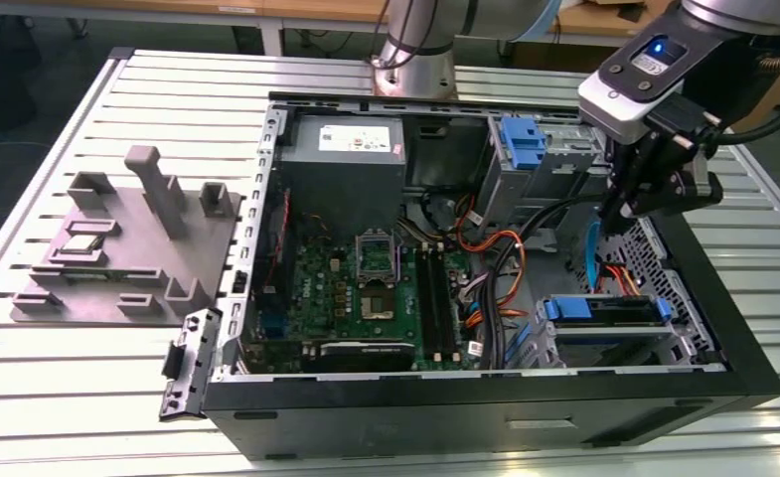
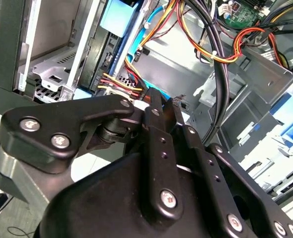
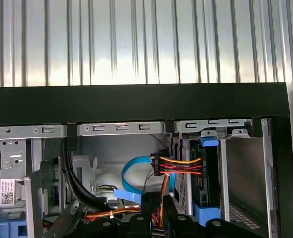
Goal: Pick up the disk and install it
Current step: 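Insert the second disk wire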
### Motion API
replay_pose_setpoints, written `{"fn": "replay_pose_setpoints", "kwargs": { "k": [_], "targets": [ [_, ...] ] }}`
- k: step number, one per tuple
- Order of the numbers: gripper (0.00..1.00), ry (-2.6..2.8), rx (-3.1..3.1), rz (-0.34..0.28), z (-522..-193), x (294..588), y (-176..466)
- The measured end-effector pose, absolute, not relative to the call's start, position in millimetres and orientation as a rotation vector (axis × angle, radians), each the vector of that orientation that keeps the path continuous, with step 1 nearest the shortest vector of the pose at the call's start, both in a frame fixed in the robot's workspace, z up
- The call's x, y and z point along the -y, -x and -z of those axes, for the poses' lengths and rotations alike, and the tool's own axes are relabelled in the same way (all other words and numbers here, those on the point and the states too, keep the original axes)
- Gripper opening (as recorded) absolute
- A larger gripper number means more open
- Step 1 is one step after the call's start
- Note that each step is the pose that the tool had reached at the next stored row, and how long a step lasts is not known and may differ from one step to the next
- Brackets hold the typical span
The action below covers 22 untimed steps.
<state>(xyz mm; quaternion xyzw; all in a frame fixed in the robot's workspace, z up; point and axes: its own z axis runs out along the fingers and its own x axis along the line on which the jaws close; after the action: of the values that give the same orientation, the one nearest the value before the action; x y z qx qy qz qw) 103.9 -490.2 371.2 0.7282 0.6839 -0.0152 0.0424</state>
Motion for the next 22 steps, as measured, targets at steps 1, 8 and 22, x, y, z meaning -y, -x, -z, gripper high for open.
{"fn": "replay_pose_setpoints", "kwargs": {
  "k": [1, 8, 22],
  "targets": [
    [0.24, -2.228, -2.092, 0.047, -371.2, 489.4, -103.9],
    [0.24, -2.231, -2.090, 0.047, -373.7, 484.4, -103.9],
    [0.24, -2.201, -2.056, 0.110, -368.6, 478.4, -107.8]
  ]
}}
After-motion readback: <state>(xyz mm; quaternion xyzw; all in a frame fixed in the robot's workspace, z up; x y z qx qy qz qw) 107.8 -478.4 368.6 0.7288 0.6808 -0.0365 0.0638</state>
